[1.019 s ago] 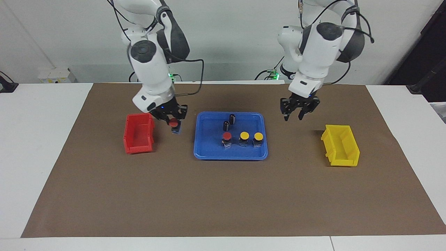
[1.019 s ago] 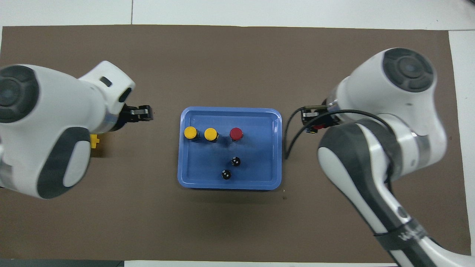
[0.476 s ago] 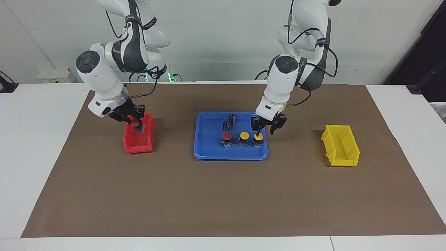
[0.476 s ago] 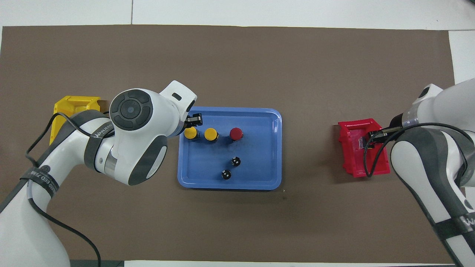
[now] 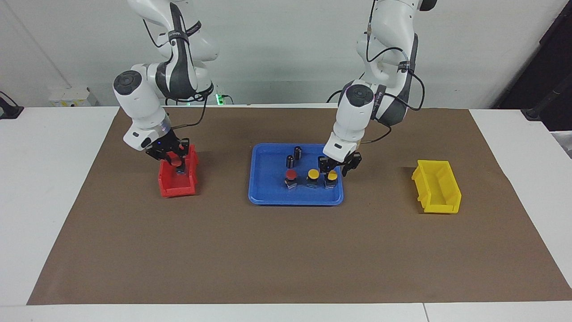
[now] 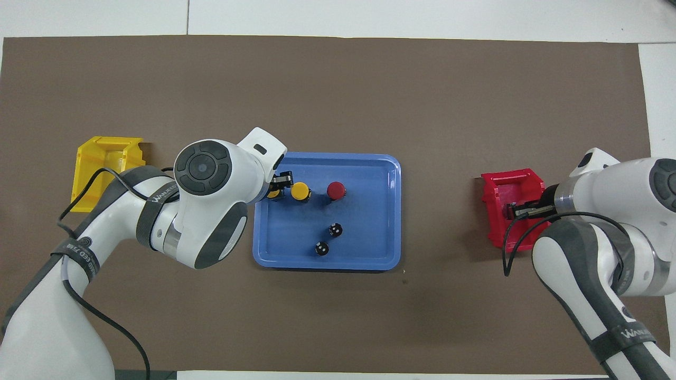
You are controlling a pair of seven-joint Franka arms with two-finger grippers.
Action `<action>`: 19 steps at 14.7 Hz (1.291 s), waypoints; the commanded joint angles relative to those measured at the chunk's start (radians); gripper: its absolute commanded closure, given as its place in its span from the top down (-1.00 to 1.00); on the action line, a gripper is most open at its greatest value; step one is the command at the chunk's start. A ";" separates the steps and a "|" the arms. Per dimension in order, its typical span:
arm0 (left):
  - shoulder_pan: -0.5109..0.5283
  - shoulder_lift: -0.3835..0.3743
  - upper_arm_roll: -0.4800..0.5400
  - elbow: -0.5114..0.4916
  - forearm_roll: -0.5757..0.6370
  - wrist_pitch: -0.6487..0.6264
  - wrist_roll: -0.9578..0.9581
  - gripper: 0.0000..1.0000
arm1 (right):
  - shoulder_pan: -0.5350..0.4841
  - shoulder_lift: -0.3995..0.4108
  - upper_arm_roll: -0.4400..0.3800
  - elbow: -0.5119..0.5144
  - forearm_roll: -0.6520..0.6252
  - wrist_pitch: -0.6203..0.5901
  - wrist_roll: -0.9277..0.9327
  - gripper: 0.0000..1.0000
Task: Sort red and yellow buttons by color
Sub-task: 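Carry the red button to the red bin while the left gripper grasps a yellow button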
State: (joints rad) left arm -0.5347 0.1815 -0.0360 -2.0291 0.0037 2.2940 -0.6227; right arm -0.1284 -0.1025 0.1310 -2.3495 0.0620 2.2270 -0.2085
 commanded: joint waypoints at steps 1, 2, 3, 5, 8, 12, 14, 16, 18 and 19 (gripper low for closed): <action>-0.022 -0.020 0.016 -0.043 -0.005 0.041 -0.017 0.34 | -0.014 -0.051 0.009 -0.063 0.012 0.051 -0.037 -0.54; -0.022 -0.019 0.016 -0.045 -0.005 0.041 -0.023 0.15 | -0.014 -0.055 0.009 -0.077 0.012 0.060 -0.037 -0.41; -0.022 -0.017 0.016 -0.045 -0.005 0.042 -0.056 -0.68 | -0.014 -0.059 0.009 -0.086 0.013 0.062 -0.037 -0.39; -0.021 -0.011 0.018 -0.039 -0.005 0.071 -0.058 -0.96 | -0.016 -0.065 0.009 -0.091 0.012 0.062 -0.063 -0.31; 0.001 -0.025 0.022 0.090 -0.002 -0.107 -0.052 -0.97 | -0.020 -0.063 0.009 -0.090 0.012 0.060 -0.078 0.21; 0.118 -0.095 0.067 0.270 0.067 -0.431 0.144 -0.97 | -0.019 -0.020 0.009 0.054 0.012 -0.068 -0.075 0.43; 0.272 -0.135 0.070 0.248 0.067 -0.450 0.385 -0.96 | 0.001 0.024 0.018 0.227 0.012 -0.217 -0.043 0.49; 0.417 -0.148 0.070 0.234 0.068 -0.446 0.603 -0.96 | 0.125 0.107 0.019 0.419 0.010 -0.314 0.123 0.58; 0.523 -0.163 0.067 0.181 0.067 -0.391 0.739 -0.96 | 0.267 0.157 0.019 0.513 0.009 -0.288 0.364 0.63; 0.547 -0.192 0.067 0.105 0.067 -0.302 0.764 -0.96 | 0.342 0.203 0.019 0.566 0.009 -0.256 0.508 0.65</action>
State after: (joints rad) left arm -0.0280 0.0431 0.0496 -1.7984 0.0622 1.8793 0.0847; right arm 0.0983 -0.0149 0.1468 -1.9113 0.0646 1.9554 0.0913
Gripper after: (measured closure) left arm 0.590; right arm 0.185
